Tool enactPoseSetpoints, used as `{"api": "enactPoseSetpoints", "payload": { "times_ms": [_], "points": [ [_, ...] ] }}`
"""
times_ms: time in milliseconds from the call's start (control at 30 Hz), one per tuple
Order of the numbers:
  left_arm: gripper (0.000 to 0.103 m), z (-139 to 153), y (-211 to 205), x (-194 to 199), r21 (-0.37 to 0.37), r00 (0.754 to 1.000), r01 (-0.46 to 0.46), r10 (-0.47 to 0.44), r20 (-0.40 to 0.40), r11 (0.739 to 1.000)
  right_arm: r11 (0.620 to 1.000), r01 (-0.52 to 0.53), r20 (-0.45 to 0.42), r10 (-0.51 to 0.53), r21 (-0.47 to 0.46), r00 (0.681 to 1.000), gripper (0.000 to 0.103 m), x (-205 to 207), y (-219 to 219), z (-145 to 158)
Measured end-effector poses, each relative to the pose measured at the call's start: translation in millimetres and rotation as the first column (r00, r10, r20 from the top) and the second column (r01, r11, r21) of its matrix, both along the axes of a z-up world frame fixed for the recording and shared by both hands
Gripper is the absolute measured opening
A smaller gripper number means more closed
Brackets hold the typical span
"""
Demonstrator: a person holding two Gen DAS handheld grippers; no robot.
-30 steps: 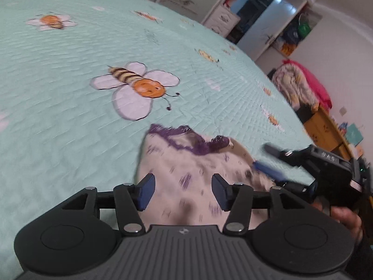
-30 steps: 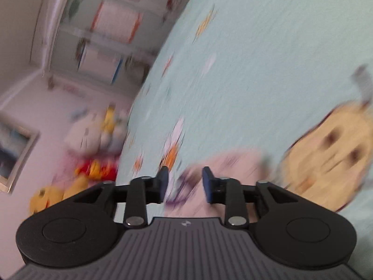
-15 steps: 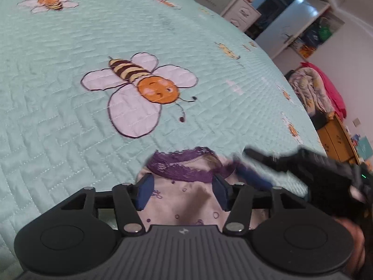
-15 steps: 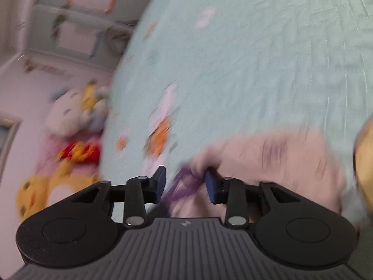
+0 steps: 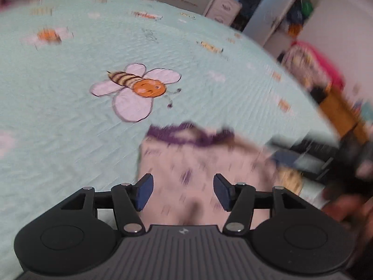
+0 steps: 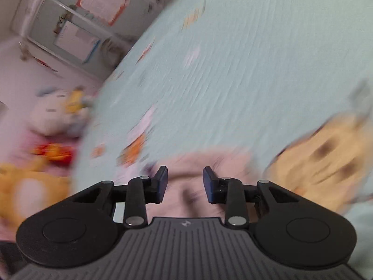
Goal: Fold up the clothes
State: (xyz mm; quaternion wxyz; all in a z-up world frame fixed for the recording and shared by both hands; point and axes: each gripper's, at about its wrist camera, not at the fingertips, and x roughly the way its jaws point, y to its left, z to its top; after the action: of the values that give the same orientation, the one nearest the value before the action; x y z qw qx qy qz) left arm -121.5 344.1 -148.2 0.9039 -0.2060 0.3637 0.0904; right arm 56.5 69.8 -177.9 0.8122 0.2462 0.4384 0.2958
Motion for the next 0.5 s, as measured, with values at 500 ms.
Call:
{"api": "enactPoseSetpoints", "payload": {
  "times_ms": [500],
  "points": [
    [0.070, 24.1, -92.4, -114.6, 0.232, 0.994, 0.083, -0.066, -0.082, 0.969, 0.922, 0.053, 0.164, 0.012, -0.384, 0.986, 0.078, -153.6, 8.6, 63.9]
  ]
}}
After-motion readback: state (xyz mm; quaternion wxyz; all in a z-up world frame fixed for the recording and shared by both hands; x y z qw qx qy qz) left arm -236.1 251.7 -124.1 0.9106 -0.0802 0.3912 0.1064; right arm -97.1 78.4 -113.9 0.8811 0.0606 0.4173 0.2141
